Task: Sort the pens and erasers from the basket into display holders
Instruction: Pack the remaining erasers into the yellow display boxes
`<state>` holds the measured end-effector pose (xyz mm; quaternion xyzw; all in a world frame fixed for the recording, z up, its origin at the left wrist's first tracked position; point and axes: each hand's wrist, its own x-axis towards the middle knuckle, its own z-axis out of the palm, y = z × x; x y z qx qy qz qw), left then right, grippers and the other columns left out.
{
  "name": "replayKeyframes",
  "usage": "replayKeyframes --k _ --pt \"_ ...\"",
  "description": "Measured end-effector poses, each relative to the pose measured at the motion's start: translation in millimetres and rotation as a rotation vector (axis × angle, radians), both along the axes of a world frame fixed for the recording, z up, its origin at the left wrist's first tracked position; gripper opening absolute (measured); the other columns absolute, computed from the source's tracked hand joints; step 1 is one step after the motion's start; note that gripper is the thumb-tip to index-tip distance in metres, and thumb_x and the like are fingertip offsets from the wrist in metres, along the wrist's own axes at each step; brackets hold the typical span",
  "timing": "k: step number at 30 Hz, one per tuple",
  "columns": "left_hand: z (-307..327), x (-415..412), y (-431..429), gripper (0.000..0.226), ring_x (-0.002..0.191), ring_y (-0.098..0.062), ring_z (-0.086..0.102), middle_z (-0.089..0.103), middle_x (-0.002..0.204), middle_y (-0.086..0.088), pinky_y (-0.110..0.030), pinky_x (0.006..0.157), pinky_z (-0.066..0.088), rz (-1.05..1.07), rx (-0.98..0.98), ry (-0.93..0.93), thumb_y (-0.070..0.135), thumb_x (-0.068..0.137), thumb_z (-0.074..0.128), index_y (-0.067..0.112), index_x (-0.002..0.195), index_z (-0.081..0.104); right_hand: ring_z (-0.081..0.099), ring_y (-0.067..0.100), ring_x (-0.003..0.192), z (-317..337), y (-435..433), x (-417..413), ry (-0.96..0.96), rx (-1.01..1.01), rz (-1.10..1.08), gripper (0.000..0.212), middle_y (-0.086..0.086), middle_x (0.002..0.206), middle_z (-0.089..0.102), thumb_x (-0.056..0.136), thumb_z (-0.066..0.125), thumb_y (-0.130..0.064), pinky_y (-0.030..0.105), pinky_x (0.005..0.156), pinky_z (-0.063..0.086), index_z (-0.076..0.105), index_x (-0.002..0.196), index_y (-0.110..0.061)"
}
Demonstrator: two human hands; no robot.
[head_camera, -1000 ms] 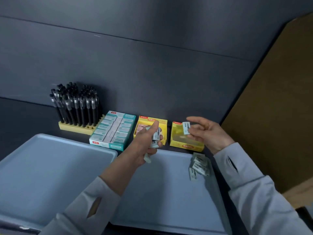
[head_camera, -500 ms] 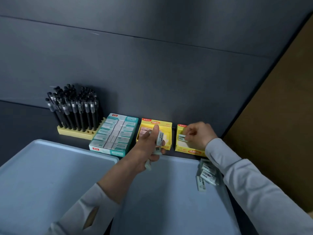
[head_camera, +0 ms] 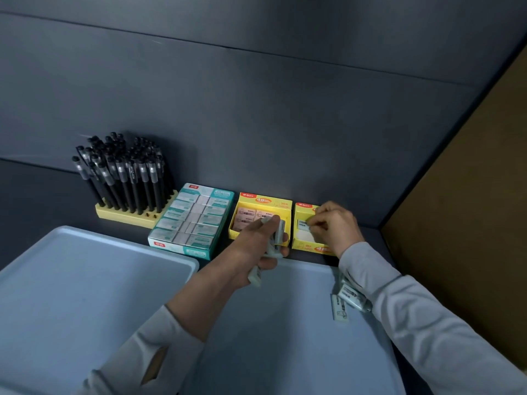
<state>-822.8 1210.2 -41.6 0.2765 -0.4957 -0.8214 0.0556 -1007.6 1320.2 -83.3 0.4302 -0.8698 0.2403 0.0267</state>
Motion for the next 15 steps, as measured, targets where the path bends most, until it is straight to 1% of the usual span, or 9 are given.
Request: replayKeyframes --k 2,4,5,6,8,9,10,12,15 --pt "-0.6 0.4 1.5 0.025 0.056 -0.013 0.054 0.060 0.083 -0.008 -0.016 0.032 0.027 -0.001 -0.003 0.018 0.033 0.100 0.047 0.010 0.104 0.052 0.061 0.021 0.089 2.6 1.2 0.6 0.008 -0.006 0.040 0.015 0.004 0.095 0.062 0.080 0.070 0.002 0.021 0.079 0.047 0.079 0.083 -0.010" --pt "-1.0 1.1 3.0 0.024 0.056 -0.012 0.053 0.061 0.083 -0.008 -0.015 0.033 0.028 -0.003 0.008 0.048 0.034 0.099 0.048 0.010 0.102 0.053 0.062 0.018 0.086 9.5 3.4 2.3 0.003 -0.092 0.018 0.021 0.000 0.091 0.065 0.080 0.068 0.003 0.025 0.082 0.050 0.080 0.084 -0.014" --pt "-0.9 1.6 3.9 0.024 0.056 -0.011 0.052 0.062 0.083 -0.008 -0.015 0.033 0.028 -0.005 0.014 0.065 0.033 0.099 0.049 0.010 0.100 0.054 0.062 0.016 0.084 17.7 4.9 4.2 -0.054 -0.136 0.000 0.023 -0.003 0.089 0.066 0.081 0.067 0.001 0.026 0.085 0.050 0.079 0.086 -0.017" --pt "-0.6 2.0 4.9 0.024 0.056 -0.010 0.052 0.062 0.082 -0.008 -0.014 0.033 0.027 -0.006 0.018 0.079 0.033 0.099 0.049 0.010 0.099 0.054 0.062 0.016 0.082 27.8 6.9 6.4 -0.177 -0.183 0.004 0.025 -0.005 0.088 0.067 0.085 0.065 0.000 0.027 0.086 0.050 0.078 0.089 -0.020" --pt "0.1 1.7 6.9 0.024 0.057 -0.009 0.050 0.064 0.082 -0.008 -0.014 0.033 0.027 -0.003 0.015 0.086 0.033 0.099 0.049 0.010 0.096 0.056 0.060 0.016 0.075 51.2 11.7 16.3 -0.556 -0.289 0.134 0.023 0.002 0.084 0.068 0.091 0.061 -0.002 0.030 0.080 0.051 0.075 0.097 -0.019" --pt "0.6 1.0 8.2 0.025 0.058 -0.009 0.049 0.064 0.083 -0.008 -0.013 0.033 0.027 -0.003 0.010 0.082 0.033 0.099 0.050 0.009 0.095 0.056 0.058 0.017 0.073 61.3 13.9 23.0 -0.694 -0.291 0.214 0.020 0.008 0.085 0.069 0.093 0.060 -0.005 0.029 0.075 0.052 0.074 0.101 -0.017" --pt "0.9 0.0 9.6 0.027 0.058 -0.009 0.049 0.064 0.083 -0.009 -0.014 0.032 0.027 -0.006 0.003 0.077 0.034 0.098 0.050 0.008 0.096 0.057 0.057 0.019 0.072 67.3 14.2 29.6 -0.744 -0.242 0.282 0.018 0.012 0.087 0.068 0.093 0.061 -0.010 0.027 0.071 0.052 0.073 0.105 -0.014" --pt "2.9 -2.0 14.0 0.033 0.057 -0.009 0.048 0.061 0.085 -0.011 -0.014 0.033 0.027 -0.019 -0.015 0.072 0.037 0.098 0.050 0.006 0.104 0.058 0.055 0.020 0.068 71.4 12.8 42.7 -0.747 -0.164 0.356 0.019 0.012 0.083 0.067 0.090 0.065 -0.012 0.023 0.061 0.050 0.072 0.107 -0.006" --pt "4.1 -3.8 19.9 0.040 0.051 -0.006 0.048 0.061 0.081 -0.010 -0.013 0.033 0.027 -0.028 -0.025 0.068 0.039 0.100 0.045 0.003 0.109 0.057 0.048 0.016 0.054 70.4 12.6 48.5 -0.753 -0.238 0.306 0.015 0.011 0.070 0.064 0.084 0.072 -0.011 0.022 0.053 0.043 0.072 0.093 0.001"
